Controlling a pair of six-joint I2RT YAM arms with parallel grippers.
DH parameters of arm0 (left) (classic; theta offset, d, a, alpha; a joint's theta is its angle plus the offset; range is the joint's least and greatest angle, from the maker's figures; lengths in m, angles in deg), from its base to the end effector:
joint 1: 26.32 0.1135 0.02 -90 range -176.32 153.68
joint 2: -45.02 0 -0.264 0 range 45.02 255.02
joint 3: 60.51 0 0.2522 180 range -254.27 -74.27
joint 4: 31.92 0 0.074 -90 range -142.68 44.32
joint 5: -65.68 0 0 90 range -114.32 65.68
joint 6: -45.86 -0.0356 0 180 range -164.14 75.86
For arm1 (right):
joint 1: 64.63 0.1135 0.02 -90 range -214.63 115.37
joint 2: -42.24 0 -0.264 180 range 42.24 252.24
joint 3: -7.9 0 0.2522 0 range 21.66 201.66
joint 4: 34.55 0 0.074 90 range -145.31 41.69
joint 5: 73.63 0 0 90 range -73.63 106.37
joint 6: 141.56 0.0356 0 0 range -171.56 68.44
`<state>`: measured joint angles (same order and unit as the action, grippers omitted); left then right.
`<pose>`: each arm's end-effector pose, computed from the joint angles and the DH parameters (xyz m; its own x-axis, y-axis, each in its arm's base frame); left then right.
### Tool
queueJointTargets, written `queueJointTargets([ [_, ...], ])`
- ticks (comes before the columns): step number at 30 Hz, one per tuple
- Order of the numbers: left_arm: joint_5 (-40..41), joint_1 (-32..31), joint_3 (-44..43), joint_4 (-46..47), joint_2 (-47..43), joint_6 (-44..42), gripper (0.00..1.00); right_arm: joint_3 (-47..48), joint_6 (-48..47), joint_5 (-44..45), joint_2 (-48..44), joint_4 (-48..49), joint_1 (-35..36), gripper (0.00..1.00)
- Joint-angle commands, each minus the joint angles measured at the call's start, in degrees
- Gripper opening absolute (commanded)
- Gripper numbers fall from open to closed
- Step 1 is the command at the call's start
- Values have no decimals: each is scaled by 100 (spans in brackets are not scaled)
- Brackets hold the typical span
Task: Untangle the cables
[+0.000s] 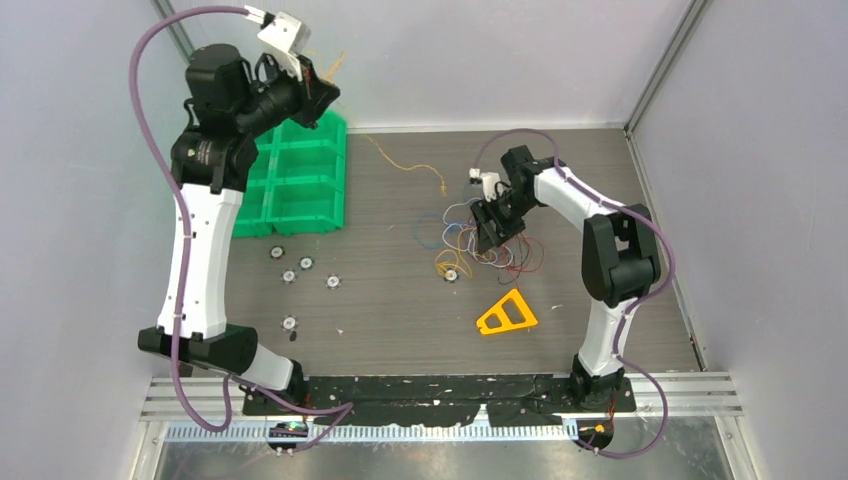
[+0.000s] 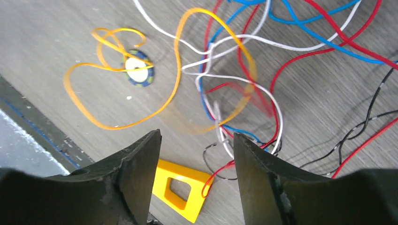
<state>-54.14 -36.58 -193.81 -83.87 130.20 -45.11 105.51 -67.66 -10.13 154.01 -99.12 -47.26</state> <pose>0.2633 -0.0657 0.5573 -0.0548 0.0249 -0.9982 0.6438 0.7650 -0.0163 0.3609 0.1295 0.1932 -0.8021 -0.5109 -0.3091 -0.5962 0.7144 0.3662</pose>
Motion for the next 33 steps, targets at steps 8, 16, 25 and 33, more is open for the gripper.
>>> queueJointTargets([
  [8, 3439, 814, 915, -112, 287, -764, 0, 455, -255, -736, -988, -468, -75, 67],
  [16, 4519, 1917, 1213, 261, 668, -1224, 0, 307, -297, -756, -1081, -461, -90, 68],
  [25, 4721, 2627, 897, 1218, 1345, -1759, 0, 128, -229, -900, -1059, -366, -93, 68],
  [33, 3763, 2776, 986, 1688, 1949, -1970, 0, 93, -268, -883, -988, -371, -140, 68],
])
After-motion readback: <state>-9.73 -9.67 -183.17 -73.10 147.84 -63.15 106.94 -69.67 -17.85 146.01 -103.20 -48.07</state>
